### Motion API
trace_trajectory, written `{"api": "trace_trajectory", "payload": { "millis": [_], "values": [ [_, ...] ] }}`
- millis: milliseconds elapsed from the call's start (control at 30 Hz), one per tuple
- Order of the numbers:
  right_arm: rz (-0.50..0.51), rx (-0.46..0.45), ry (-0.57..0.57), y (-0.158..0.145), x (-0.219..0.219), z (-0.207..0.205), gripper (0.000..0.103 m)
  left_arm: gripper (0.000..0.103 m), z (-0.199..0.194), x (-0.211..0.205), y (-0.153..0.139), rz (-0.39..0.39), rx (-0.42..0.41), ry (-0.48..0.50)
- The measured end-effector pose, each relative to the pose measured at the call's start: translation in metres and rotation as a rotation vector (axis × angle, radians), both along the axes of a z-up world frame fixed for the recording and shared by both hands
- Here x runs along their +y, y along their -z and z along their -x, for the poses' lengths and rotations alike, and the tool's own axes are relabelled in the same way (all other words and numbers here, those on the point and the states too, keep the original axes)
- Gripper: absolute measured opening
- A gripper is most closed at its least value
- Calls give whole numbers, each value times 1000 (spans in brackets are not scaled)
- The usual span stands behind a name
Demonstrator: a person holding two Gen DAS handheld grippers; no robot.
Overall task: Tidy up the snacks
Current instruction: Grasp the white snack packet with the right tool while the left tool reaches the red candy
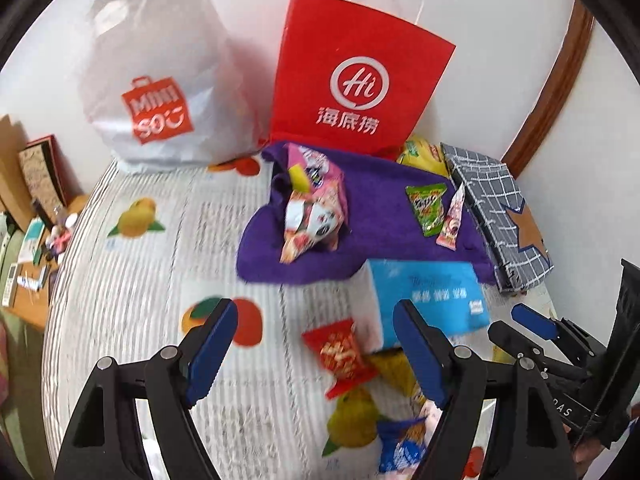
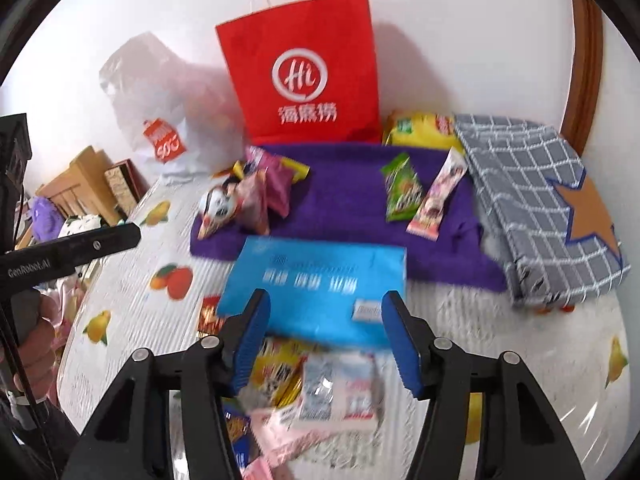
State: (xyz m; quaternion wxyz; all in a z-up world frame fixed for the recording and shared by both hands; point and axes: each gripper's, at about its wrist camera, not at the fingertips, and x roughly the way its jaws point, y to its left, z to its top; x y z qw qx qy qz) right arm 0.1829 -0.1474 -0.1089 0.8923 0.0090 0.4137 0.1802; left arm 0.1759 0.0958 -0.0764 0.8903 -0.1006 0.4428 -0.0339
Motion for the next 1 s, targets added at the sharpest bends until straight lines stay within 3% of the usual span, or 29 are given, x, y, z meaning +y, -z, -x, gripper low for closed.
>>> {"api": "trace_trajectory", "payload": {
  "millis": [300, 600, 800, 1000],
  "values": [
    [52, 29, -3, 40, 1, 19, 58, 78, 34, 7, 20, 65, 9, 3],
    [68, 115, -1, 82, 2, 7, 58, 78, 51, 1, 36, 38, 29, 25],
    [75, 108, -14, 98, 7, 4, 62, 78, 49, -3, 49, 29, 52, 25],
    [81, 82, -50, 93, 0, 7, 57, 78, 39, -16, 59, -7, 70, 26]
  ]
}}
